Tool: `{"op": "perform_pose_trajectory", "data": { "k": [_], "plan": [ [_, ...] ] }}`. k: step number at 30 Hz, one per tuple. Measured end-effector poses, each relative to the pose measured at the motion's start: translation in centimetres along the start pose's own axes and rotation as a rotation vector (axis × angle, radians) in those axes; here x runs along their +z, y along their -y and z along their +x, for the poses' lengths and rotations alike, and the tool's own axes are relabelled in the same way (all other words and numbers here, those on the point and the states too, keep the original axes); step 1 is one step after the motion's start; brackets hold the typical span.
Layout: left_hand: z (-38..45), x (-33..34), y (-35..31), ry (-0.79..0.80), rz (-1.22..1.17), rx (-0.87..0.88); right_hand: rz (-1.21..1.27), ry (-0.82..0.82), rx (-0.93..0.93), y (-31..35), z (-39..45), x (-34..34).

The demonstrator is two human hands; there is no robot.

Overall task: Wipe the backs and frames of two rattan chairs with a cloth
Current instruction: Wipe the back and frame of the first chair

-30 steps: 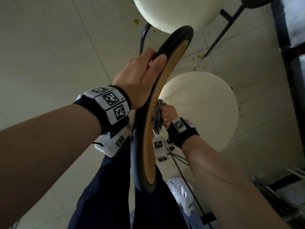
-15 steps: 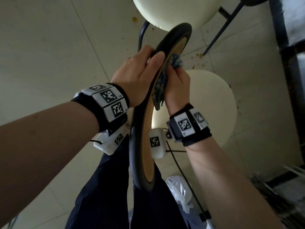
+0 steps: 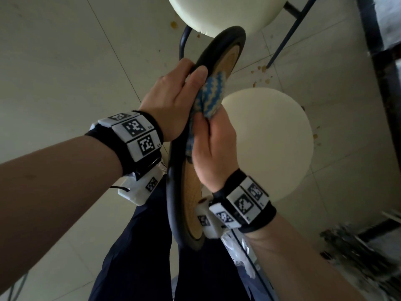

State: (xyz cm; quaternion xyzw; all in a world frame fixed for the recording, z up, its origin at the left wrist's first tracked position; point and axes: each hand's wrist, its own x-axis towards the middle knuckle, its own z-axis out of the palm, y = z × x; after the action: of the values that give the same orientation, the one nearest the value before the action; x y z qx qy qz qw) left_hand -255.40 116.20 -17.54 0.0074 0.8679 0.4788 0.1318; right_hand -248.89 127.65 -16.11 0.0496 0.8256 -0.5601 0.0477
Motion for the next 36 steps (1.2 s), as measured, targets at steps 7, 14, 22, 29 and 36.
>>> {"op": "perform_pose_trajectory", "data": {
  "k": [7,14,22,29,36],
  "plan": [
    [0.1,0.0,-0.1,-0.007,0.002,0.007,0.002,-0.157,0.182,0.1,6.7,-0.7],
    [-0.1,0.0,-0.2,-0.009,0.009,-0.002,0.090,-0.188,0.267,0.4,6.6,-0.4],
    [0.0,0.0,0.1,-0.003,-0.014,0.001,0.090,-0.008,0.112,0.4,-1.5,-0.1],
    [0.0,0.2,0.0,-0.026,-0.072,-0.004,0.020,-0.037,-0.073,-0.2,-1.1,-0.1],
    [0.0,0.3,0.3,-0.053,-0.053,-0.030,-0.049,-0.166,-0.060,-0.3,6.4,-1.0]
  ]
}}
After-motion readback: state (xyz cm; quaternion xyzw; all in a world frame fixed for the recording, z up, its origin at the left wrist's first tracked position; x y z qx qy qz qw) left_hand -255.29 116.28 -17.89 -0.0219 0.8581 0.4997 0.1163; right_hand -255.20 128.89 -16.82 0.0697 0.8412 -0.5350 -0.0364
